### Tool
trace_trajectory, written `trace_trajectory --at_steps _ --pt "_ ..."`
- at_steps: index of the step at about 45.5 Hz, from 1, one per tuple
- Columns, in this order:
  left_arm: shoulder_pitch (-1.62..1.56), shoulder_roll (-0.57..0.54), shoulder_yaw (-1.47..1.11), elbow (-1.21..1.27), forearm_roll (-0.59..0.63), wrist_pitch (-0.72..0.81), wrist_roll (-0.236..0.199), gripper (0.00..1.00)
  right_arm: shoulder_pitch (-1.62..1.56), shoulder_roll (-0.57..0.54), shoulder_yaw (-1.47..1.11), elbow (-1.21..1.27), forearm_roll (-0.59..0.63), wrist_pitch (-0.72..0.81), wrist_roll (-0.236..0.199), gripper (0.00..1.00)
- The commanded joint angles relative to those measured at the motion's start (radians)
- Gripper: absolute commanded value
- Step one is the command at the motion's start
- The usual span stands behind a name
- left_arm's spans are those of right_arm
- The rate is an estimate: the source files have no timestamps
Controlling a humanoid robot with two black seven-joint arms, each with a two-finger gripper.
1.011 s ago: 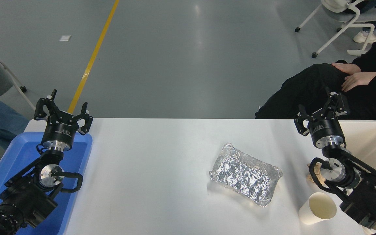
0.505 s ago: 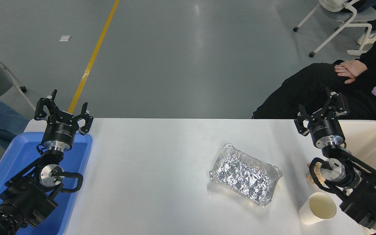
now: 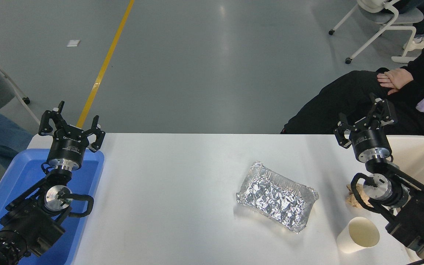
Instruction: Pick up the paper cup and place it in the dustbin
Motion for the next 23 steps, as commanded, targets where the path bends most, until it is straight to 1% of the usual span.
trace_trajectory --at_steps 1,6,9,10,15,18,23 --pt "0.0 0.0 0.0 0.0 0.001 0.001 0.0 0.99 0.17 -0.169 -0.444 0.027 0.01 0.014 0.0 1.0" --pt "0.0 0.0 0.0 0.0 0.001 0.001 0.0 0.99 0.304 -0.224 -0.731 0.031 0.011 0.015 0.0 1.0" --pt "0.0 0.0 0.0 0.0 0.001 0.0 0.0 0.99 0.394 -0.227 -0.898 0.031 0.021 0.017 0.0 1.0" --pt "0.0 0.0 0.0 0.0 -0.001 0.0 0.0 0.99 0.448 -0.225 -1.008 0.032 0.028 0.018 0.0 1.0" --pt "0.0 0.0 0.0 0.0 0.001 0.0 0.0 0.99 0.572 -0.228 -1.242 0.037 0.031 0.044 0.0 1.0" --pt "0.0 0.0 0.0 0.0 0.001 0.0 0.0 0.99 0.657 -0.236 -1.377 0.044 0.031 0.086 0.0 1.0" --pt "0.0 0.002 0.0 0.0 0.001 0.0 0.0 0.99 0.804 -0.247 -1.557 0.07 0.033 0.196 0.0 1.0"
